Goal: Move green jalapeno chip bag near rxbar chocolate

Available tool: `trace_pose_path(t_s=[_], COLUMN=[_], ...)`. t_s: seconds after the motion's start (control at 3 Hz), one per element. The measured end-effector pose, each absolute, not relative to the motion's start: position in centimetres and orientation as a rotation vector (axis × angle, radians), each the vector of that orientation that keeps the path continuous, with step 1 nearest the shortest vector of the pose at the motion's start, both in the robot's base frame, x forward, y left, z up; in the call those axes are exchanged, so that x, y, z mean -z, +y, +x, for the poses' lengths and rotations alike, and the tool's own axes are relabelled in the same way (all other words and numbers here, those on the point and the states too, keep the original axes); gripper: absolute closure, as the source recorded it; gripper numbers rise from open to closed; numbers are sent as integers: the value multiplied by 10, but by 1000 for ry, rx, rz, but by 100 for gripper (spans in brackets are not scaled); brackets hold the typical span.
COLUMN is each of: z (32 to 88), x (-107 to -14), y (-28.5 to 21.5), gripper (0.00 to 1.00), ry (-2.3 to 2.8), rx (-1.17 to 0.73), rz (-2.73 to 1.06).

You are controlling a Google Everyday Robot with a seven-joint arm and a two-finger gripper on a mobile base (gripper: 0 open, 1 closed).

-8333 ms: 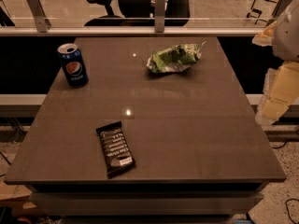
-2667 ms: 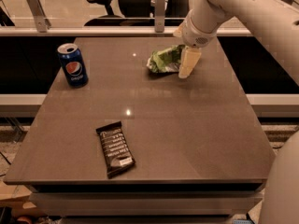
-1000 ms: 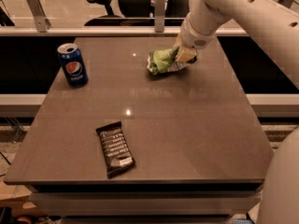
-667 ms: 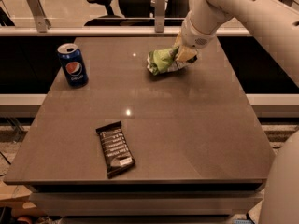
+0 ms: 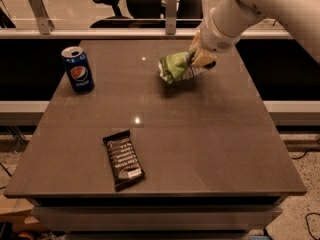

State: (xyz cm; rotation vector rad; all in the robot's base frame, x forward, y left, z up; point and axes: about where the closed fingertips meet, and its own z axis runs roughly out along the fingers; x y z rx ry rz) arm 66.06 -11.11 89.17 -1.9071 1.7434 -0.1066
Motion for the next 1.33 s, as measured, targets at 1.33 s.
trace_pose_path(t_s=[1.33], z=[562], x=[-935], y=[-84], gripper=[100], ry=[1793], rx=[118], rz=[-1857])
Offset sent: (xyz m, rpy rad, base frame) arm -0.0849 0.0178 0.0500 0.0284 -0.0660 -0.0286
